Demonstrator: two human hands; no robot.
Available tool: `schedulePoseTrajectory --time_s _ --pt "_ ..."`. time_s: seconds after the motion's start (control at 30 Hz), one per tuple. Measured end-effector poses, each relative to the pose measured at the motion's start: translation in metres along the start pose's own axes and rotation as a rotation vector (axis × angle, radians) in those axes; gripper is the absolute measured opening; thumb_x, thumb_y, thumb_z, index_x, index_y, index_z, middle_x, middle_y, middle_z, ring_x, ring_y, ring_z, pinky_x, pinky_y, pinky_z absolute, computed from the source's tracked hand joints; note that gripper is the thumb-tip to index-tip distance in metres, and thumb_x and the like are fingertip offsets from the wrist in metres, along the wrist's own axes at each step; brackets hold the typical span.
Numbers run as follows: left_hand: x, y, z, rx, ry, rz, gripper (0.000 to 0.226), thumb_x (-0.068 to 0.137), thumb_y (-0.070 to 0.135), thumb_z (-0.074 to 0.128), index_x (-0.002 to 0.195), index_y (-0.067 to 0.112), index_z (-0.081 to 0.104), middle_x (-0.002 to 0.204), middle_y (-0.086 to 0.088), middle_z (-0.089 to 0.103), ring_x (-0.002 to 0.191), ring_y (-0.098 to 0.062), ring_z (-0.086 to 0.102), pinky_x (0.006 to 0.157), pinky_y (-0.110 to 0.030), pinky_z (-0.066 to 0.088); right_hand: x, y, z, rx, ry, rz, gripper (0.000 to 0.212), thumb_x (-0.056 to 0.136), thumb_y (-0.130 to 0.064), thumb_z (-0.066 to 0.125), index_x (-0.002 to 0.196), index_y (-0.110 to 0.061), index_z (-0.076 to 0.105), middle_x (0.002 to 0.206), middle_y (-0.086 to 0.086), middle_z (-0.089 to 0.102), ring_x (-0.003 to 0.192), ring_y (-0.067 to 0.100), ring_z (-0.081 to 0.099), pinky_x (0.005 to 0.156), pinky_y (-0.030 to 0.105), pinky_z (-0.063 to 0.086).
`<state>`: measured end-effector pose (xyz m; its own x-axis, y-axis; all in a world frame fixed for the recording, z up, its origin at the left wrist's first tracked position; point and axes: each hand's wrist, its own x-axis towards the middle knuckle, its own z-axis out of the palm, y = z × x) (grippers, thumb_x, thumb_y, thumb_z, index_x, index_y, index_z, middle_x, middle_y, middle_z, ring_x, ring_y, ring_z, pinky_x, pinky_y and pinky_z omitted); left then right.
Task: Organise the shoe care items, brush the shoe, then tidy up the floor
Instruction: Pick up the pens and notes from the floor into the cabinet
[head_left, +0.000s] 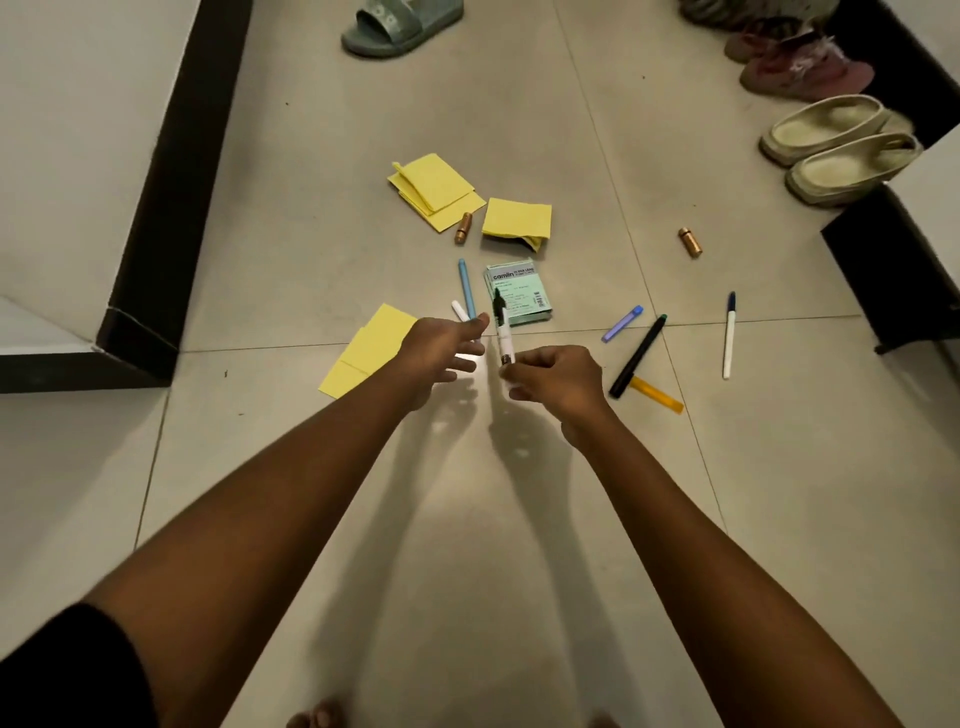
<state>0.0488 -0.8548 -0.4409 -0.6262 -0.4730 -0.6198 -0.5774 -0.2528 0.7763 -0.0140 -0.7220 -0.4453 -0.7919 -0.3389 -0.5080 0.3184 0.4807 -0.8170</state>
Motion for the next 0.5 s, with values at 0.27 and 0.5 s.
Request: schedulePoseTrajectory --time_s 0.27,0.5 --pt "0.009 -0.018 -0.029 -0.134 0.175 -0.032 0.029 0.084 0.035 0.068 0.095 0.009 0.063 0.09 -0.001 0.061 0.079 -0.018 0.055 0.071 -0.03 0.046 0.006 -0.004 0.026 -0.005 -0.186 -0.201 0.029 0.071 -0.007 0.08 0.099 -0.005 0.072 0.076 0.005 0.07 0.063 0.014 0.066 0.078 0.028 0.058" --pt "0.015 -0.02 -0.062 -0.187 0.251 0.051 0.012 0.092 0.021 0.059 0.088 0.011 0.064 0.087 -0.005 0.063 0.071 -0.016 0.06 0.065 -0.024 0.046 0.024 -0.016 0.05 -0.17 -0.257 -0.339 0.02 0.079 -0.006 0.073 0.099 -0.002 0.072 0.086 0.014 0.071 0.068 0.017 0.066 0.08 0.029 0.056"
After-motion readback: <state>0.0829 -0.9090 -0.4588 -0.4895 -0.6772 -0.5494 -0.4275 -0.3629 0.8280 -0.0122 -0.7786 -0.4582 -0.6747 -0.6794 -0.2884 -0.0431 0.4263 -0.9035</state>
